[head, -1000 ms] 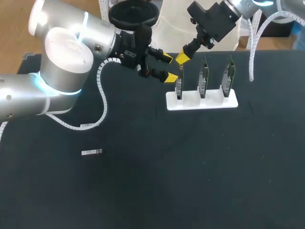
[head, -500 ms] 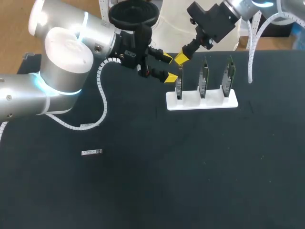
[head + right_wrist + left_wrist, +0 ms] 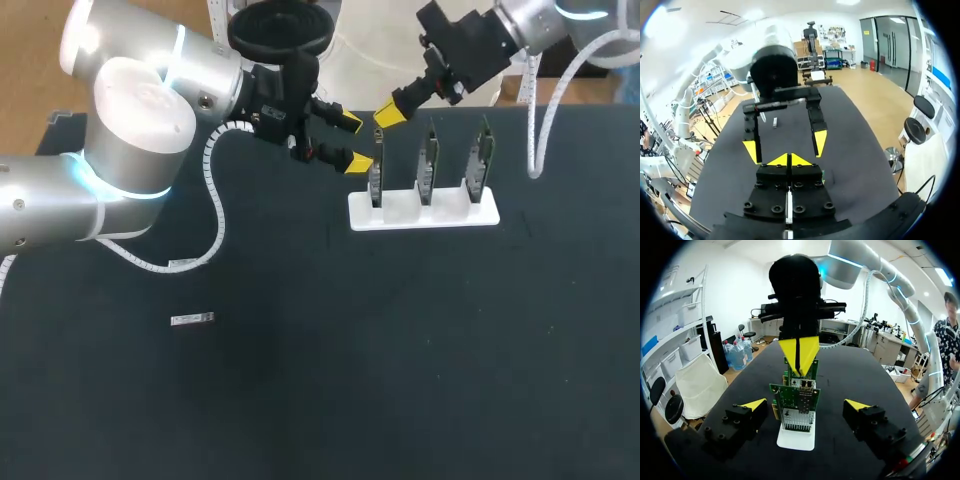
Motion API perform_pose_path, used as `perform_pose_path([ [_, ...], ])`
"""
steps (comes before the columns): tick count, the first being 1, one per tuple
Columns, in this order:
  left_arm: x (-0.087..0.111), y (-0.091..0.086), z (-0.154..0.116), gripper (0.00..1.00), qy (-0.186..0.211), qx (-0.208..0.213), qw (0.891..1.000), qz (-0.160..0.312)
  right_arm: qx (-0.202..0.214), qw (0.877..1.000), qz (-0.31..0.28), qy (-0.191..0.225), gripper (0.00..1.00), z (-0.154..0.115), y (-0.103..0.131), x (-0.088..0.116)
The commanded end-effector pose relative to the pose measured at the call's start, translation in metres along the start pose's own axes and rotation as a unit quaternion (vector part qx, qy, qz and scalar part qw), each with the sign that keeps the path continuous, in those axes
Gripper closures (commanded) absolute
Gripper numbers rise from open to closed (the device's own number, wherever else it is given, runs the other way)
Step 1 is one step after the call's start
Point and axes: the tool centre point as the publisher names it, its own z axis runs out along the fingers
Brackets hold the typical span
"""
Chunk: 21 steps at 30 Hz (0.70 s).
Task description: Pick up the optical module with the left hand, and insert it into the network port with the right hand.
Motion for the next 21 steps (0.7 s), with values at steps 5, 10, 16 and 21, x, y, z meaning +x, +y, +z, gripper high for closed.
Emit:
perform_pose_path([
  [5,-0.001,0.0,0.0,0.0,0.003,0.0,1.0,-0.001,-0.002,0.999,-0.009,-0.033,1.0,-0.016,0.012,-0.006],
  [10,-0.001,0.0,0.0,0.0,0.003,0.0,1.0,-0.001,-0.008,0.999,-0.01,-0.043,1.0,-0.026,0.014,-0.004],
  [16,-0.001,0.0,0.0,0.0,0.003,0.0,1.0,-0.001,-0.024,0.998,-0.008,-0.055,1.0,-0.05,0.012,0.003],
  [21,-0.001,0.0,0.0,0.0,0.003,0.0,1.0,-0.001,-0.036,0.998,-0.015,-0.045,1.0,-0.069,0.013,0.014],
])
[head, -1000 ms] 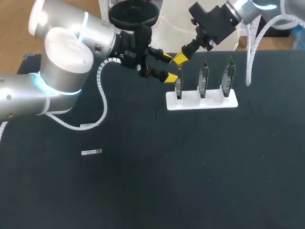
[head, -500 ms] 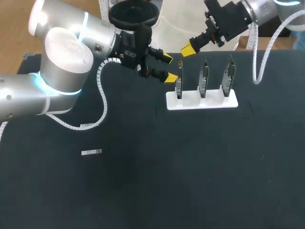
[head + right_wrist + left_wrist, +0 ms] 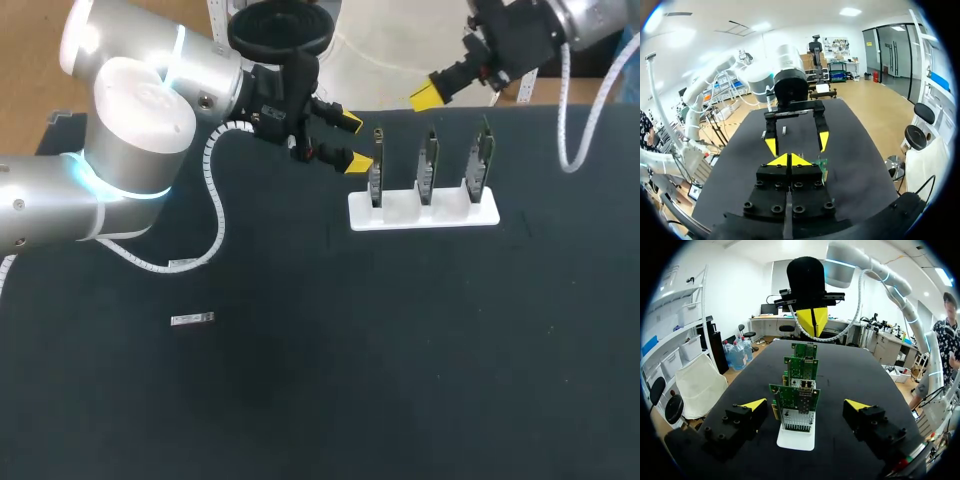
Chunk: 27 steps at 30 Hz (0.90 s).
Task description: Pick up the optical module with the left hand, and insert it into the network port with the right hand.
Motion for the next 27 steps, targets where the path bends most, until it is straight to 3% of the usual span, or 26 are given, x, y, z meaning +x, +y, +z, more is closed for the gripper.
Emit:
perform_pose_path([
  [1,-0.001,0.0,0.0,0.0,0.003,0.0,1.0,-0.001,-0.01,1.0,-0.002,0.006,1.0,-0.019,-0.004,0.007],
  [9,-0.001,0.0,0.0,0.0,0.003,0.0,1.0,-0.001,-0.029,0.999,0.01,0.028,1.0,-0.045,-0.003,0.03],
  [27,-0.001,0.0,0.0,0.0,0.003,0.0,1.0,-0.001,-0.03,0.998,0.019,0.042,1.0,-0.042,0.006,0.053],
])
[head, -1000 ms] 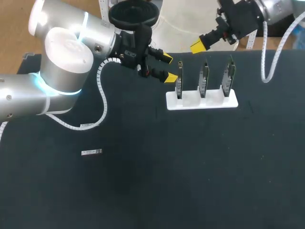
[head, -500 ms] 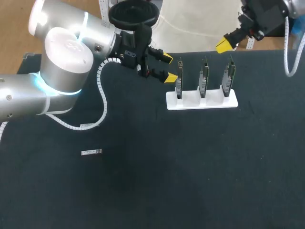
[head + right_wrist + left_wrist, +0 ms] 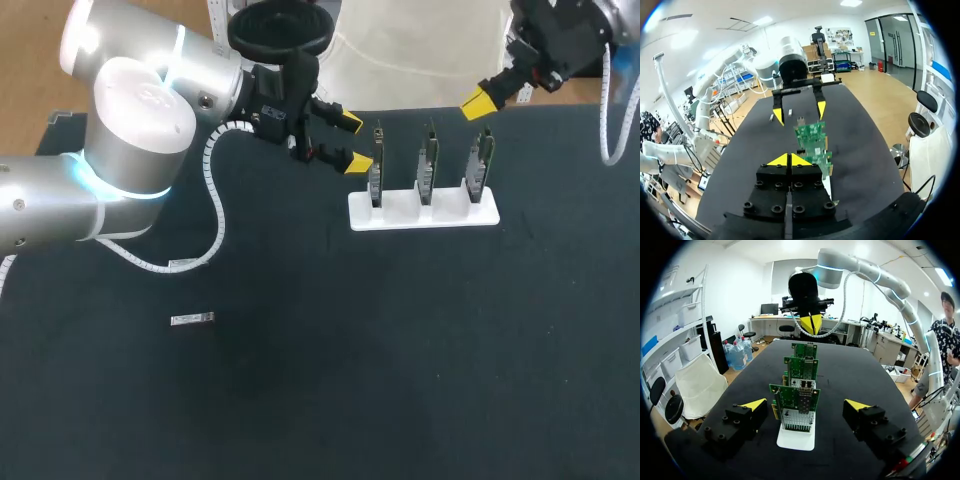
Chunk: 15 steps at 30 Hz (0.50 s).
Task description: Pick up the optical module with the left hand, and insert it into the network port with the right hand.
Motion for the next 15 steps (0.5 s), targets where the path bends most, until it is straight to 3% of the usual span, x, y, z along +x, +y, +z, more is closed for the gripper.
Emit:
perform_pose_path([
  [1,-0.001,0.0004,0.0,0.0,0.003,0.0,1.0,-0.001,0.002,1.0,0.001,0.004,1.0,0.0039,0.0043,0.0021],
  [15,-0.001,0.0004,0.0,0.0,0.003,0.0,1.0,-0.001,0.001,1.0,-0.001,0.011,1.0,0.0081,0.0059,0.0021],
])
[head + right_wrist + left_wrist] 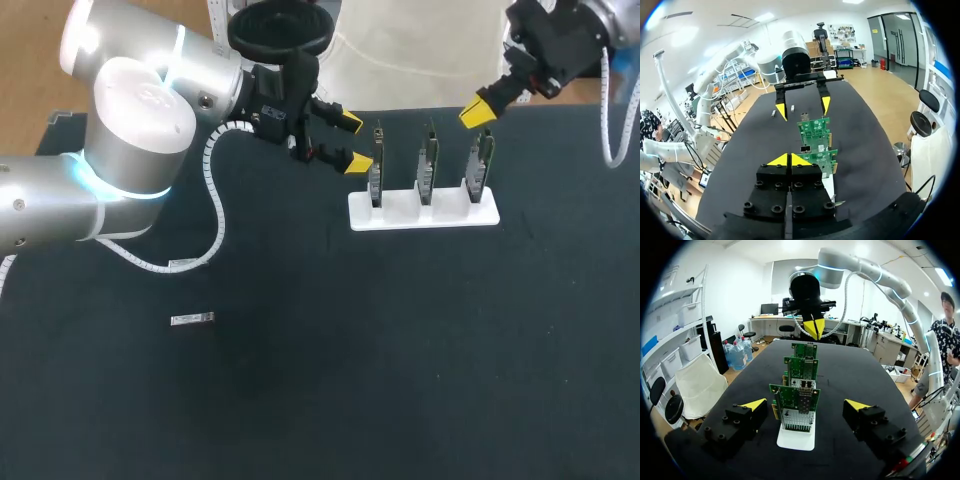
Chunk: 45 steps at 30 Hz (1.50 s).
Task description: Pick up the optical module with the left hand, and insert it into the network port with the right hand.
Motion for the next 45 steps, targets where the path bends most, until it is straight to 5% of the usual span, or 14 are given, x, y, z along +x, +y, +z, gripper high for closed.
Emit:
perform_pose_path([
  [1,-0.001,0.0,0.0,0.0,0.003,0.0,1.0,-0.001,0.007,1.0,0.001,0.0,1.0,0.003,0.002,0.001],
  [9,-0.001,0.0,0.0,0.0,0.003,0.0,1.0,-0.001,0.011,1.0,-0.003,0.004,1.0,0.005,0.0,-0.002],
  [10,-0.001,0.0,0.0,0.0,0.003,0.0,1.0,-0.001,0.021,1.0,0.0,0.009,0.6,0.006,0.0,-0.002],
  [11,-0.001,0.0,0.0,0.0,0.003,0.0,1.0,-0.001,0.021,1.0,0.0,0.009,0.0,0.006,0.0,-0.002],
  [32,-0.007,0.0,-0.014,0.0,0.01,-0.01,1.0,0.012,0.021,1.0,0.0,0.009,0.0,0.006,0.0,-0.002],
  [40,0.002,-0.014,-0.059,0.0,0.088,-0.048,0.995,0.028,0.021,1.0,0.0,0.009,0.0,0.006,0.0,-0.002],
  [45,0.023,-0.038,-0.088,0.0,0.173,-0.059,0.983,0.029,0.021,1.0,0.0,0.009,0.0,0.006,0.0,-0.002],
])
